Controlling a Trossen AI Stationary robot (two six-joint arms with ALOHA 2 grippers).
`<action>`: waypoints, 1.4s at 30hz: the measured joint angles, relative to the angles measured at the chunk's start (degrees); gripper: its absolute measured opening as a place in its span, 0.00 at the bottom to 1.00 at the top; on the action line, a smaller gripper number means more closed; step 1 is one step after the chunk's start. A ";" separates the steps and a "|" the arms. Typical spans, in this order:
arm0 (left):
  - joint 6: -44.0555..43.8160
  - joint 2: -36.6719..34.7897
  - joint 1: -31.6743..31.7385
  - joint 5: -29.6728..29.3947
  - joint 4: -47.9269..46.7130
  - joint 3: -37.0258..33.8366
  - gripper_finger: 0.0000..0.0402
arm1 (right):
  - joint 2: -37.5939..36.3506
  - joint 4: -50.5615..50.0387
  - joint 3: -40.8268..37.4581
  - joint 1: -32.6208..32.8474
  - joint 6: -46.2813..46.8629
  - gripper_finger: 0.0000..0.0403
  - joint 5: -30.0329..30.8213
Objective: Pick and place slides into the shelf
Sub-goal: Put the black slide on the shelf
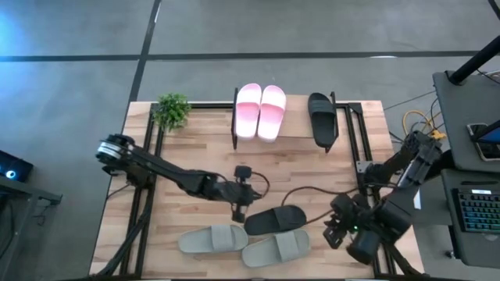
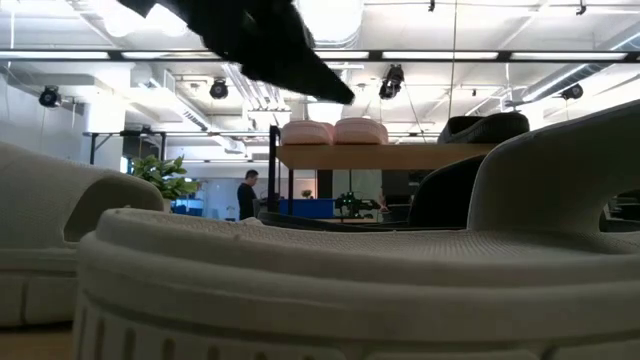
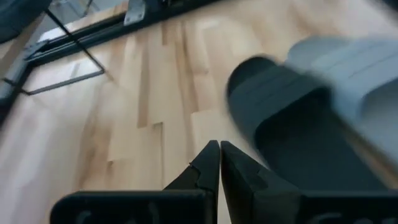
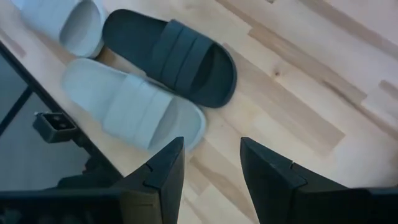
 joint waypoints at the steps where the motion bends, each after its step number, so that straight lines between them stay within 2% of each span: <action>1: 0.92 1.29 -0.13 -1.13 0.06 1.43 0.00 | 0.00 -0.05 -0.06 0.78 1.09 0.37 0.19; 5: 2.54 4.01 -0.75 -1.86 0.73 5.65 0.06 | 0.04 -0.24 -0.59 3.37 4.16 0.37 1.19; 11: 2.82 7.35 -2.40 -1.81 0.03 7.94 0.27 | 0.91 -3.53 -0.90 5.67 6.41 0.37 1.02; 15: 8.03 9.68 -3.88 -2.37 0.23 8.61 0.40 | 1.03 -4.71 -0.95 6.34 6.89 0.37 0.94; 18: 10.79 11.83 -4.50 -2.32 0.40 8.99 0.45 | 1.05 -4.70 -0.99 6.37 6.83 0.37 0.83; 25: 11.10 16.55 -4.26 -6.42 0.75 12.63 0.47 | 1.03 -4.71 -0.99 6.37 6.37 0.37 0.51; 36: 15.49 20.01 -4.25 -6.13 0.80 14.50 0.47 | 1.03 -5.11 -0.99 6.37 6.17 0.37 -1.04; 42: 15.92 21.03 -4.00 -4.62 4.60 14.55 0.47 | 1.03 -6.07 -0.99 6.37 6.17 0.37 -1.03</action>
